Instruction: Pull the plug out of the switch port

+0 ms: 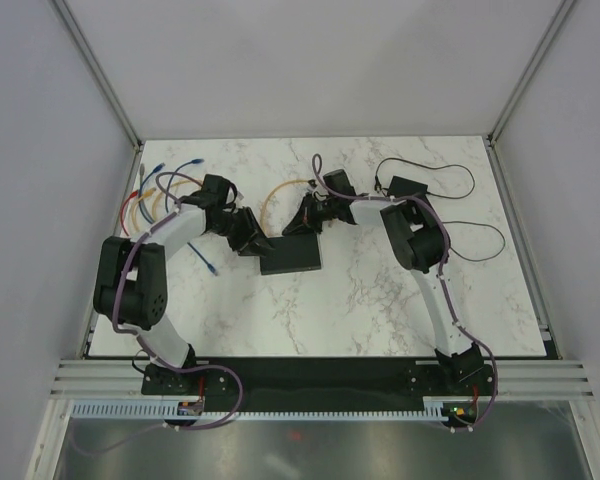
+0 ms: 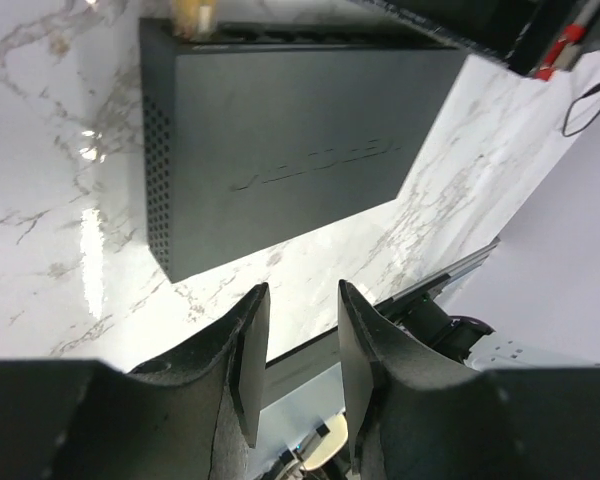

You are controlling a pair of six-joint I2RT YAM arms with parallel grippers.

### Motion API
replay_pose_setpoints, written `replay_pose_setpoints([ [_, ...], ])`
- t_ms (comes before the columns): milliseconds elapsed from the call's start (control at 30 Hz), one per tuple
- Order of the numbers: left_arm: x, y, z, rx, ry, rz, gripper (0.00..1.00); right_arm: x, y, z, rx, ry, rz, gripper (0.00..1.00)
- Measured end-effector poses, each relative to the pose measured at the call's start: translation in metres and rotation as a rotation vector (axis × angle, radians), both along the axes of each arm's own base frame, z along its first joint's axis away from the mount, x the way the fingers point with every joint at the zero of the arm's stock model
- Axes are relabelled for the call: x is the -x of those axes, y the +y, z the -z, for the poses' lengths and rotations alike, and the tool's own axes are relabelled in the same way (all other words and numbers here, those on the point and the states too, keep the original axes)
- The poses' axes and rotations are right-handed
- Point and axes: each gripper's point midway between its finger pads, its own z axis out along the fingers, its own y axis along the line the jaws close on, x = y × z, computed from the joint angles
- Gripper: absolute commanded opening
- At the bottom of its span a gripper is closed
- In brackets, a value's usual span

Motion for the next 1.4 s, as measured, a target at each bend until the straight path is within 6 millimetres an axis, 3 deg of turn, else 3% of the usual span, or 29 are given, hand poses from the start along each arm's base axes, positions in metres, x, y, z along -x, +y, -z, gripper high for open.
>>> replay_pose_setpoints([
  [167, -0.005, -0.001, -0.014, 0.009, -0.047, 0.003, 0.40, 0.015, -0.023, 0.000, 0.061, 0.005, 0.009, 0.00],
  [300, -0.004, 0.000, -0.015, 0.006, -0.055, 0.006, 0.40, 0.046, -0.027, -0.001, 0.095, 0.002, -0.042, 0.01],
  [400, 0.000, 0.001, -0.012, -0.001, -0.050, 0.007, 0.40, 0.058, -0.024, -0.005, 0.102, -0.006, -0.078, 0.01],
  [500, 0.004, 0.002, -0.010, -0.004, -0.041, 0.010, 0.37, 0.056, -0.016, -0.015, 0.088, -0.026, -0.093, 0.06],
  [667, 0.009, 0.003, -0.005, -0.007, -0.024, 0.010, 0.33, 0.028, 0.003, -0.047, 0.002, -0.095, -0.066, 0.16],
  [767, 0.015, 0.005, 0.007, -0.017, 0.015, 0.006, 0.31, 0.014, 0.013, -0.053, -0.041, -0.115, -0.055, 0.23],
  [967, 0.031, 0.011, 0.037, -0.058, 0.127, -0.020, 0.30, 0.015, 0.017, -0.034, -0.049, -0.060, -0.064, 0.31],
  [1100, 0.033, 0.011, 0.039, -0.056, 0.145, -0.035, 0.30, 0.021, 0.018, -0.024, -0.044, -0.035, -0.077, 0.35],
  [1400, 0.033, 0.011, 0.040, -0.056, 0.154, -0.043, 0.29, 0.046, 0.031, -0.011, -0.032, -0.016, -0.146, 0.34],
])
